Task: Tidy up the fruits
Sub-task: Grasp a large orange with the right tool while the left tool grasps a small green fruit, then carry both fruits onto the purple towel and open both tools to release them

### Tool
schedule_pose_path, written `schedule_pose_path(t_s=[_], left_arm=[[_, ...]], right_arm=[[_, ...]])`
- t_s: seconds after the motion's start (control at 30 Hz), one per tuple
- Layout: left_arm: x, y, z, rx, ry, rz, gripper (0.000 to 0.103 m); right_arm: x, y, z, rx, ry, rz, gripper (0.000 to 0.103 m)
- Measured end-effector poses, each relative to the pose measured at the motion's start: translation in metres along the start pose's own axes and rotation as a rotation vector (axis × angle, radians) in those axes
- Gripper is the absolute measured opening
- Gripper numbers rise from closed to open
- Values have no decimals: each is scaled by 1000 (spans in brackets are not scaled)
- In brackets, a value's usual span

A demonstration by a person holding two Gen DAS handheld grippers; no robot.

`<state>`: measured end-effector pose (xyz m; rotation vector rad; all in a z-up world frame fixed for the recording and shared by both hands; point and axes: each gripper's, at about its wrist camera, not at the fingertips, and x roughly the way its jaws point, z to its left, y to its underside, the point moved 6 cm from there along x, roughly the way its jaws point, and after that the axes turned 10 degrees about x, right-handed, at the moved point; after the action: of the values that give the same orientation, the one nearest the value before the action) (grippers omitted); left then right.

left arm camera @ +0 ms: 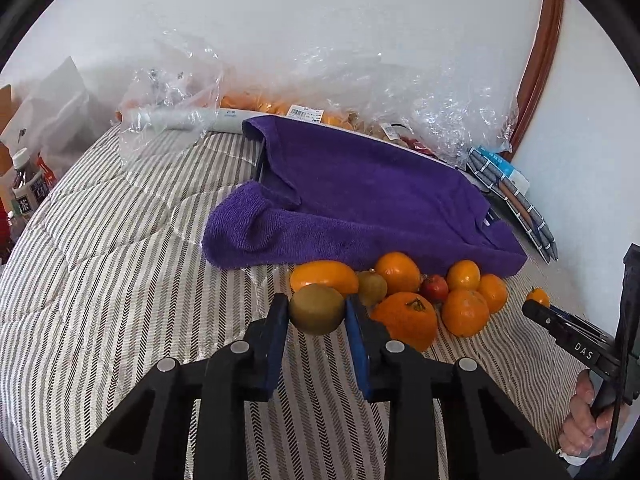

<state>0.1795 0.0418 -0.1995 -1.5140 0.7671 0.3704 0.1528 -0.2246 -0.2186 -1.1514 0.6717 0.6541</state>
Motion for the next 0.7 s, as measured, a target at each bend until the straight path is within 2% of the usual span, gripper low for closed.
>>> schedule_pose_path(t_s=[0.17,0.23,0.33,0.4,0.53,0.7], left_arm=[[-4,-11,0,-10,-16,14,28],[-6,-25,0,-9,-28,-7,28],[-11,-51,-1,21,-91,-32,28],[-13,-70,-3,22,-93,-62,28],[-8,-103,-5,4,-111,-107,28],[19,-130,-5,-19,-100,-115,28]], right_arm=[[-18,-18,-3,5,12,-43,33],[-25,-31,-3,3,10,-63,33],[-30,-53,1,-7,11,-95,33],[-32,-67,5,-17,4,-117,33],[-28,-95,18,-36,-17,-143,33],[-10,-124,38,-50,-52,-152,33]])
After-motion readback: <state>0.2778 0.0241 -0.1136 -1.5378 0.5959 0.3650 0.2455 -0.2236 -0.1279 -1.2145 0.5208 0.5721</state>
